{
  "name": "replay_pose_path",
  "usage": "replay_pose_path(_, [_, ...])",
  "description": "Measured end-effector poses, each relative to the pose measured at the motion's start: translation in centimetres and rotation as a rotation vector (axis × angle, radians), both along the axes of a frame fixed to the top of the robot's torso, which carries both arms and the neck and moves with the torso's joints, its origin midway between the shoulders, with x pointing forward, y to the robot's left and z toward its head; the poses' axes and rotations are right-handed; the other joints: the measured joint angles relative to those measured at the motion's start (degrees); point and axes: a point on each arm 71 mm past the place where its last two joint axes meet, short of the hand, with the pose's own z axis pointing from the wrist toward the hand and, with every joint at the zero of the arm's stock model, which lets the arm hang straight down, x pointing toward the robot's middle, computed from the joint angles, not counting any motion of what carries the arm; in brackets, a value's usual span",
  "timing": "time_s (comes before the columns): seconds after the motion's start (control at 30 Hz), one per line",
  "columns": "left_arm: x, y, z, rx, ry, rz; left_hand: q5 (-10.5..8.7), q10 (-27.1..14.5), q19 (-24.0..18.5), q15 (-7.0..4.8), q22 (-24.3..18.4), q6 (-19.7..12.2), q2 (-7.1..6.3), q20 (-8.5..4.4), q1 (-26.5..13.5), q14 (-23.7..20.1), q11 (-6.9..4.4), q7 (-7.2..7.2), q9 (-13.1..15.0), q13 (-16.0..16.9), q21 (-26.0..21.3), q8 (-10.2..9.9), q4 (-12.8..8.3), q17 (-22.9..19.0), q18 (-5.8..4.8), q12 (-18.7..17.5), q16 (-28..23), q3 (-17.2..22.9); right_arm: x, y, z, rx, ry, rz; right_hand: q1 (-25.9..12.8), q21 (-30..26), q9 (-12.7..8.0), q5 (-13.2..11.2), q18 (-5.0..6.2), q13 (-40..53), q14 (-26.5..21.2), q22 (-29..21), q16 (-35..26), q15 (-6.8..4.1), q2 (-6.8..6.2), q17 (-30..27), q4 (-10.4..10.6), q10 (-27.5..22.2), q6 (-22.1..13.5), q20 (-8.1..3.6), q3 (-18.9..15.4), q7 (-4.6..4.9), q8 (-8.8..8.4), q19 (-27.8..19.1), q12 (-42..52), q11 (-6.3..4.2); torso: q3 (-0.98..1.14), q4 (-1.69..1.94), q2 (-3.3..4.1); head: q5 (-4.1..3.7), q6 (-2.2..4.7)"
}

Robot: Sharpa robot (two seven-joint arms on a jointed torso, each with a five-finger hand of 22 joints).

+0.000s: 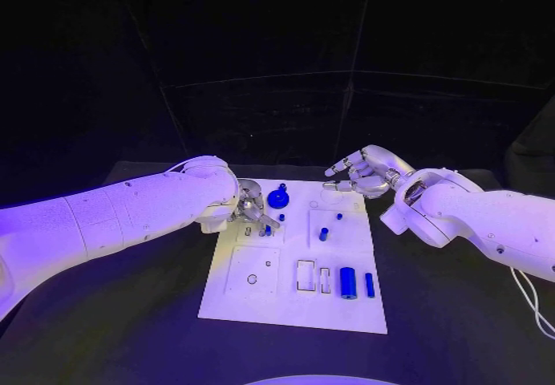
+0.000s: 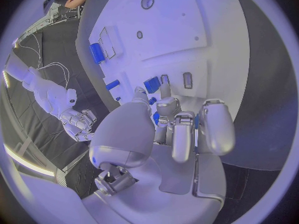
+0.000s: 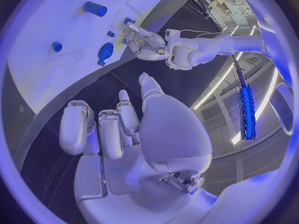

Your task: Assemble the parts on the task board

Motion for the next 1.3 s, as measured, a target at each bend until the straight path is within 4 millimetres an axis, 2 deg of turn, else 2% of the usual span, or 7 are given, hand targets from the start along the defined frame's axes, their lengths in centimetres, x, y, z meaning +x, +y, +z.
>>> replay_pose_path(0.4, [-0.08, -0.56, -0.10, 0.006, 0.005, -0.013, 0.00, 0.00, 0.00, 0.00, 0.30, -0.40, 0.88, 0.00, 0.88, 0.00, 0.00, 0.00, 0.73, 0.34, 0.42, 0.65, -0.18, -0.01, 0.00, 0.12, 0.00, -0.14, 0.20, 0.14, -0.12, -0.008, 0.005, -0.001, 0.00, 0.00, -0.01, 0.05, 0.00, 0.00, 0.00, -0.11, 0.00, 0.00, 0.00, 0.00, 0.00, 0.00, 0.00, 0.00, 0.00, 0.00, 0.00, 0.00, 0.00, 0.00, -0.03, 0.01, 0.03, 0.15, -0.24])
replay_pose_path(0.77, [-0.13, -0.84, -0.01, 0.001, 0.006, -0.016, -0.01, -0.03, -0.22, -0.21, 0.71, -2.08, 4.85, -0.22, 9.94, -0.21, -0.02, -0.41, 1.92, 0.39, 0.65, 1.60, -5.09, -0.01, -0.01, 0.24, 0.00, 6.08, 0.38, 0.24, -0.23, -0.016, 0.009, 0.000, 0.01, 0.00, -0.01, 0.41, 0.00, 0.00, 0.00, -0.15, 0.00, 0.00, 0.01, 0.00, -0.16, 0.01, 0.00, -0.13, -0.16, 0.00, 0.00, -0.12, 0.00, 0.00, -0.04, 0.01, 0.06, 0.00, -0.50])
replay_pose_path(0.97, [-0.17, -0.91, 0.10, -0.010, 0.006, -0.013, 1.83, -0.87, -0.64, -0.62, 0.91, -3.49, 5.04, -0.63, 14.88, -0.21, -0.39, -0.59, 1.79, -0.23, 0.65, 0.80, -5.87, -0.01, 0.00, -0.94, 0.00, 10.91, 0.46, 0.36, -0.30, -0.020, 0.012, 0.002, 0.23, -0.22, -0.01, 0.88, 0.00, 0.00, 0.00, -0.23, 0.00, 0.00, 0.23, 0.04, -0.32, -0.03, 0.00, -0.19, -0.32, 0.00, 0.00, -0.19, 0.00, -0.04, -0.04, 0.01, 0.05, 0.08, -0.61])
replay_pose_path(1.07, [-0.28, -0.79, 0.09, -0.019, 0.010, -0.007, 3.06, -1.03, -0.64, -0.62, 1.04, -4.11, 3.50, -0.63, 16.12, -0.21, -0.17, -0.19, 2.07, -0.46, 0.87, 0.86, -1.88, -0.01, 0.00, -1.71, 0.00, 14.91, 0.49, 0.37, -0.33, -0.023, 0.013, 0.003, 0.46, -0.22, -0.01, 1.20, 0.00, 0.00, 0.00, -0.23, 0.00, 0.00, 0.46, 0.04, -0.32, -0.20, 0.00, -0.19, -0.32, 0.00, 0.00, -0.19, 0.00, -0.21, -0.04, 0.01, 0.06, 0.11, -0.70])
replay_pose_path(1.1, [-0.33, -0.69, 0.06, -0.023, 0.011, -0.004, 3.17, -0.82, -0.64, -0.62, 1.12, -4.11, 1.27, -0.63, 14.96, -0.21, 0.00, -0.19, 2.82, -0.34, 0.87, 1.76, 0.79, -0.01, 0.00, -1.79, 0.00, 17.60, 0.50, 0.36, -0.33, -0.024, 0.013, 0.003, 0.46, -0.22, -0.01, 1.20, 0.00, 0.00, 0.00, -0.26, 0.00, 0.00, 0.46, 0.04, -0.36, -0.20, 0.00, -0.19, -0.37, 0.00, 0.00, -0.19, 0.00, -0.21, -0.04, 0.01, 0.06, 0.12, -0.72])
replay_pose_path(1.23, [-0.54, -0.27, 0.04, -0.037, 0.013, 0.009, 3.08, 0.15, -0.64, -0.62, 1.52, -4.30, -5.36, -0.63, 8.91, -0.21, -0.27, 0.04, 4.71, 0.75, 0.87, 3.61, -0.69, -0.01, 0.00, -0.79, 0.00, 33.79, 0.52, 0.33, -0.36, -0.029, 0.014, 0.004, 0.14, -0.22, -0.01, 0.65, 0.00, 0.00, 0.00, -0.32, -0.26, 0.00, 0.78, 0.04, -0.35, -0.20, 0.00, -0.19, -0.91, 0.00, 0.00, -0.19, 0.00, -0.21, -0.05, 0.02, 0.06, 0.12, -0.72])
replay_pose_path(1.3, [-0.62, -0.09, 0.08, -0.044, 0.011, 0.015, 3.05, 0.31, -0.64, -0.62, 1.60, -4.29, -7.04, -0.63, 7.22, -0.21, -0.11, 0.04, 5.43, 1.00, 0.87, 4.17, -1.40, -0.01, 0.00, -0.68, 0.00, 37.53, 0.53, 0.32, -0.37, -0.030, 0.014, 0.004, 0.08, -0.22, -0.02, 0.49, 0.00, 0.00, 0.00, -0.35, -0.26, 0.00, 0.84, 0.03, -0.36, -0.20, 0.00, -0.19, -0.91, 0.00, 0.00, -0.19, 0.00, -0.21, -0.04, 0.03, 0.06, 0.13, -0.71])
